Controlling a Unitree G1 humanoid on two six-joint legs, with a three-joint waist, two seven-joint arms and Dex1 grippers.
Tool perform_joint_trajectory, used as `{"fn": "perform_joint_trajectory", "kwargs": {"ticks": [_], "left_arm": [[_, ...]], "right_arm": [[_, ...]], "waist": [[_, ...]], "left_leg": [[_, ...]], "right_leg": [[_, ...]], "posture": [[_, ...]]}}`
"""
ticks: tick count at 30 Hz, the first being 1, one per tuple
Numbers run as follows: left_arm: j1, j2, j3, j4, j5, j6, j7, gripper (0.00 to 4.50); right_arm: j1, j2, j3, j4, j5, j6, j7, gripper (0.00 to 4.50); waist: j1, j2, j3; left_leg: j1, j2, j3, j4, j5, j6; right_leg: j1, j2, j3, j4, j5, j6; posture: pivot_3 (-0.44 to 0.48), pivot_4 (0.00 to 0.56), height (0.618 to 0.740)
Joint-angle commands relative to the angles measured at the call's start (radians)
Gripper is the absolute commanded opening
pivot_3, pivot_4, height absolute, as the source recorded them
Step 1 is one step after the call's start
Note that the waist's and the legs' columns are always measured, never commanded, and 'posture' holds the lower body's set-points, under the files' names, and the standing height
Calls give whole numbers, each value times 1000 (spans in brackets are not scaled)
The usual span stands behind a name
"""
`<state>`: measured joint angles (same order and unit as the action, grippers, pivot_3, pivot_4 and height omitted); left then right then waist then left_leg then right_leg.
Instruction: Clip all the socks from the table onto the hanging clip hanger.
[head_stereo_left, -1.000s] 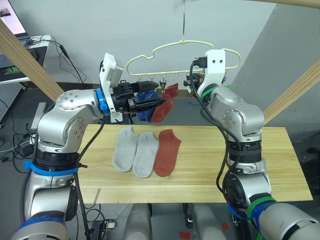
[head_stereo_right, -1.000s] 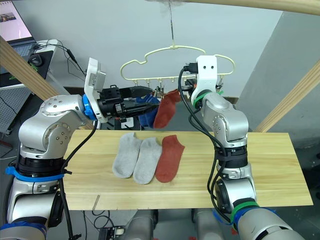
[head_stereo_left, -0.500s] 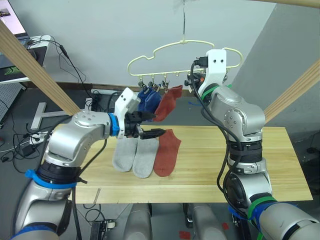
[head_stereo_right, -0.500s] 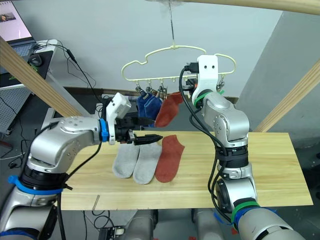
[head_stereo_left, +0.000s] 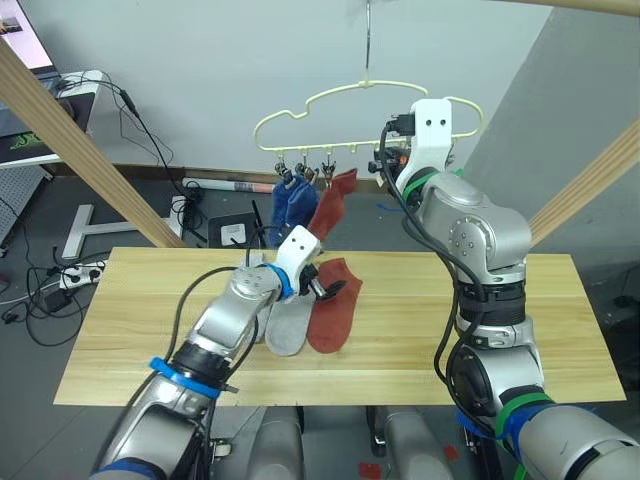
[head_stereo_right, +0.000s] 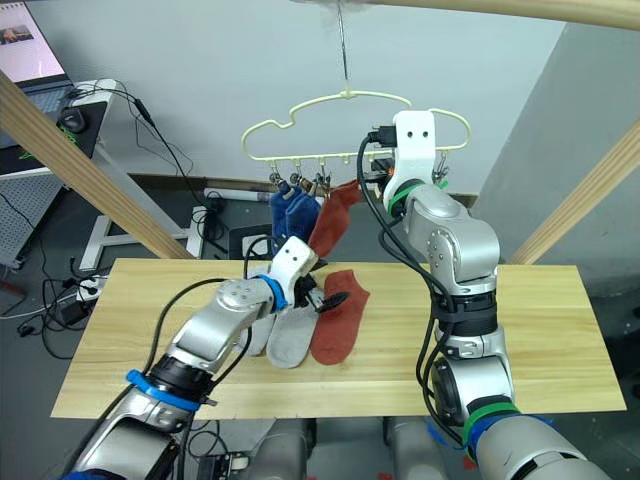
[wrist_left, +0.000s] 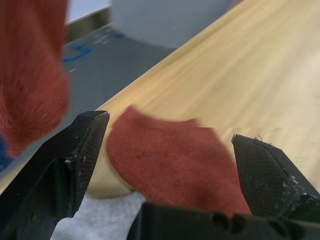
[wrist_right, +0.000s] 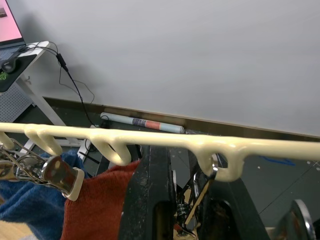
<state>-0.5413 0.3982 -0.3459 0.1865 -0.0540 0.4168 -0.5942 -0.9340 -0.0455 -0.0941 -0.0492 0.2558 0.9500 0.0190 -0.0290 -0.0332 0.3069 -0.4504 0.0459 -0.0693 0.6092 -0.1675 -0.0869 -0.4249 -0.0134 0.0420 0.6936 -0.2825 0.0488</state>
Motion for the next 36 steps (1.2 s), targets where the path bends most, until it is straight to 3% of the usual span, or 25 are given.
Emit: {"fn": "perform_joint_trajectory", "kwargs": {"ticks": [1, 8, 15, 19, 31, 36], "left_arm": [[-24, -44, -18, 76, 55, -84, 14, 4493], [-83, -112, -25, 276, 141, -141, 34, 4493], [-90, -127, -41, 346, 191, -132, -9, 4493], [-85, -137, -36, 345, 201, -135, -22, 3661], [-72, -155, 0, 310, 172, -118, -47, 61], [-71, -180, 80, 190, 69, -77, -100, 20]], "right_arm": [[-28, -1, -1, -62, 6, -1, -3, 131], [-25, 1, -4, -71, 6, 3, -8, 131], [-26, -2, -10, -85, 7, 14, -13, 131], [-24, -3, -11, -90, 7, 20, -17, 131], [-18, -1, -12, -97, 11, 30, -17, 131], [-16, 11, -21, -108, 29, 63, -17, 131]], "waist": [[0, 0, 0], [-2, 0, 0], [-3, 0, 0], [-3, 0, 0], [-4, 0, 0], [-4, 0, 0]], "left_leg": [[0, 0, 0, 0, 0, 0], [0, 0, 0, 0, 0, 0], [0, 0, 0, 0, 0, 0], [1, 0, 0, 0, 0, 1], [1, 0, 0, 0, 1, 1], [1, 0, 0, 0, 1, 1]], "right_leg": [[0, 0, 0, 0, 0, 0], [0, 0, 0, 1, 0, 0], [0, 0, 0, 2, 0, 0], [0, 0, 0, 2, 0, 0], [0, 0, 0, 3, 0, 0], [0, 0, 0, 3, 0, 0]], "posture": [[38, 298, 740], [25, 296, 740], [20, 294, 740], [20, 294, 740], [8, 289, 740], [5, 286, 740]]}}
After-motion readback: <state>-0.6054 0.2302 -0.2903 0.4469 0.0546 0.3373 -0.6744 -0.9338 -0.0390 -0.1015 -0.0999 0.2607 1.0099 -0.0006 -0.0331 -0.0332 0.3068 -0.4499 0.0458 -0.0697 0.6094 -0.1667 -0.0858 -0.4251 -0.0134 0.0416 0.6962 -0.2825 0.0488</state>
